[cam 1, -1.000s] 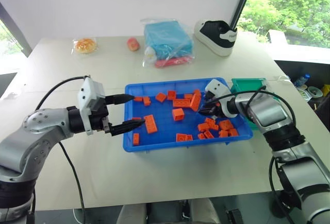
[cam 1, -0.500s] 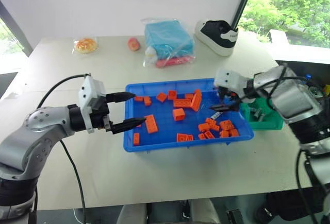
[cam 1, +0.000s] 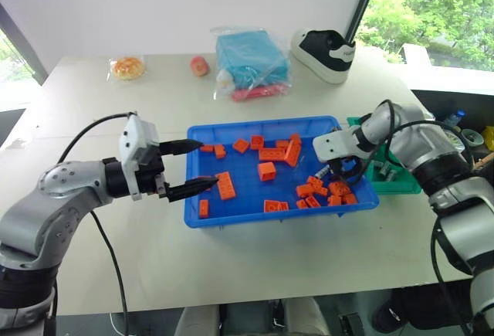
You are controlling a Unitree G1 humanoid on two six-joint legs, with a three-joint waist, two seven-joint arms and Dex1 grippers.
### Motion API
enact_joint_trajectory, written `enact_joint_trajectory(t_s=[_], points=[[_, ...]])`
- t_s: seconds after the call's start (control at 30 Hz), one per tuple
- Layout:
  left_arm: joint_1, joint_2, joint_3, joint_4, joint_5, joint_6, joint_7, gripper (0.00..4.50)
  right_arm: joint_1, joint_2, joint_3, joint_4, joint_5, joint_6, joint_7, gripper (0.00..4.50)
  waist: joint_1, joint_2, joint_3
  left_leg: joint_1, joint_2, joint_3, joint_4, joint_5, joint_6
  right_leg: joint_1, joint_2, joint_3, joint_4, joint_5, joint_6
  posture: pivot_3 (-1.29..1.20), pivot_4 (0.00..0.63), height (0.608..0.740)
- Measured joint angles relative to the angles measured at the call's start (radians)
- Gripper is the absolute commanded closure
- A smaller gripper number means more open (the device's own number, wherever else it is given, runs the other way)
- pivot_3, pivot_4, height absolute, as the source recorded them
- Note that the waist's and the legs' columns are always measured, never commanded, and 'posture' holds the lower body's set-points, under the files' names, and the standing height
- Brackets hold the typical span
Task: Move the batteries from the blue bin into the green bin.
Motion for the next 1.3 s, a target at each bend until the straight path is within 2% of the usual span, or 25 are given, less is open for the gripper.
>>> enact_joint_trajectory(t_s=[0.03, 0.13, 0.37, 0.4, 0.6, 0.77, 0.9, 1.07, 1.3], points=[[0.001, 0.000, 0.002, -0.001, 0.000, 0.000, 0.001, 0.00, -0.006, 0.008, 0.000, 0.022, -0.006, -0.017, -0.003, 0.05, 0.001, 0.000, 0.000, 0.000, 0.000, 0.000, 0.000, 0.000, 0.000, 0.000, 0.000, 0.000, 0.000, 0.000, 0.000, 0.00, 0.150, 0.725], [0.006, 0.000, 0.004, -0.012, -0.001, 0.001, 0.003, 0.00, -0.007, 0.019, -0.002, 0.066, -0.012, -0.057, 0.010, 0.81, 0.000, 0.000, 0.000, 0.000, 0.000, -0.001, 0.001, 0.000, 0.000, 0.001, 0.000, 0.000, 0.000, -0.001, -0.001, 0.00, 0.150, 0.725], [0.007, 0.005, 0.007, -0.019, -0.003, 0.003, 0.008, 0.00, 0.069, 0.018, -0.057, -0.016, 0.042, 0.001, 0.119, 4.44, -0.001, -0.001, -0.001, 0.001, 0.000, -0.001, 0.001, 0.000, 0.000, 0.002, 0.000, 0.000, 0.001, 0.000, 0.000, 0.00, 0.150, 0.725], [0.006, 0.006, 0.007, -0.019, -0.003, 0.003, 0.007, 0.00, 0.081, 0.019, -0.067, -0.042, 0.048, 0.025, 0.125, 4.48, -0.001, -0.001, 0.000, 0.001, 0.000, -0.001, 0.001, 0.000, 0.000, 0.002, 0.000, 0.000, 0.001, 0.000, 0.000, 0.00, 0.150, 0.725], [-0.021, 0.007, 0.002, -0.013, -0.003, 0.004, -0.004, 0.00, 0.188, 0.036, -0.168, -0.282, 0.157, 0.307, 0.135, 4.48, 0.001, 0.000, 0.000, 0.000, 0.000, -0.001, 0.001, 0.000, 0.000, 0.002, 0.000, 0.000, 0.001, 0.001, 0.000, 0.00, 0.150, 0.725], [-0.045, 0.005, -0.010, 0.015, -0.002, 0.004, -0.023, 0.00, 0.239, 0.042, -0.391, -0.546, 0.259, 0.694, -0.038, 4.48, 0.007, 0.001, 0.000, 0.000, -0.001, -0.002, 0.002, 0.000, 0.000, 0.001, -0.001, -0.001, 0.000, 0.001, -0.001, 0.00, 0.150, 0.725], [-0.051, 0.003, -0.029, 0.030, -0.001, 0.004, -0.036, 0.00, 0.348, -0.060, -0.575, -0.686, 0.275, 0.895, -0.178, 4.48, 0.031, -0.001, 0.000, -0.001, -0.001, -0.002, 0.002, -0.002, -0.003, -0.002, -0.001, -0.001, -0.002, -0.001, -0.002, 0.00, 0.150, 0.725], [-0.065, 0.003, -0.038, 0.069, 0.001, 0.003, -0.057, 0.00, 0.492, -0.146, -0.709, -0.734, 0.285, 1.018, -0.286, 4.48, 0.028, 0.000, 0.000, -0.001, -0.001, 0.000, 0.002, -0.002, -0.003, 0.001, -0.002, -0.001, -0.001, -0.001, -0.001, 0.00, 0.150, 0.725], [-0.122, 0.002, -0.038, 0.113, 0.001, 0.003, -0.079, 0.00, 0.554, -0.147, -0.741, -0.748, 0.319, 1.012, -0.392, 0.93, 0.019, 0.002, 0.001, 0.000, 0.001, 0.001, 0.001, -0.001, 0.001, 0.000, -0.001, -0.001, 0.000, -0.001, -0.001, 0.00, 0.150, 0.725]])
